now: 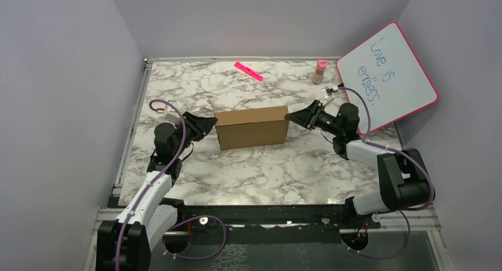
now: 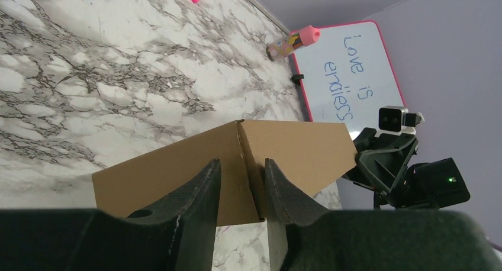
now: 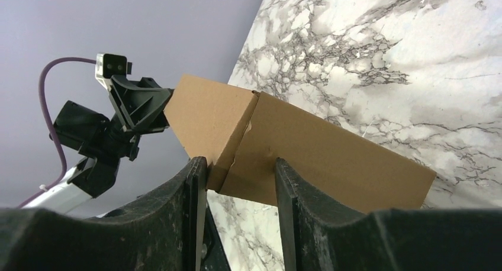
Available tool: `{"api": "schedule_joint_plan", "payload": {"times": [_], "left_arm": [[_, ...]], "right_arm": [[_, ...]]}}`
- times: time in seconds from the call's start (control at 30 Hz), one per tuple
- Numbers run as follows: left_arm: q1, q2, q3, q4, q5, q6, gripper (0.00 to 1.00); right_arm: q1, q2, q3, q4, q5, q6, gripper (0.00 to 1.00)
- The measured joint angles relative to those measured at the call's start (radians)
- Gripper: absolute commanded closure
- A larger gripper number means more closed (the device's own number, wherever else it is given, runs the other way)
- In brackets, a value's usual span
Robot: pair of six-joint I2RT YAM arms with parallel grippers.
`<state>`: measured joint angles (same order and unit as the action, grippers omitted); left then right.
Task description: Fold the paper box
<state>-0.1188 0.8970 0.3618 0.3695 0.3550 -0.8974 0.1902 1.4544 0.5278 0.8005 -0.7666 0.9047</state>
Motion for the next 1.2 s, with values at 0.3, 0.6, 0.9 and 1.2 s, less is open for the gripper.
{"api": "schedule_joint_plan", "payload": {"times": [0.3, 0.6, 0.9, 1.2], "left_arm": [[-0.003, 0.000, 0.004, 0.004, -0.001, 0.029, 0.79], [-0.008, -0.030, -0.003, -0.013, -0.014, 0.057, 0.88], [-0.014, -0.026, 0.004, -0.012, -0.023, 0.083, 0.83], [-0.011, -0.028, 0.008, -0.028, -0.023, 0.045, 0.56]], "right_arm": [[-0.004, 0.010, 0.001, 0.016, -0.010, -0.015, 0.63], [-0.031, -0.004, 0.061, -0.109, -0.088, -0.004, 0.51], [-0.035, 0.019, 0.102, -0.189, -0.103, -0.016, 0.75], [-0.035, 0.027, 0.076, -0.166, -0.101, -0.038, 0.81]]}}
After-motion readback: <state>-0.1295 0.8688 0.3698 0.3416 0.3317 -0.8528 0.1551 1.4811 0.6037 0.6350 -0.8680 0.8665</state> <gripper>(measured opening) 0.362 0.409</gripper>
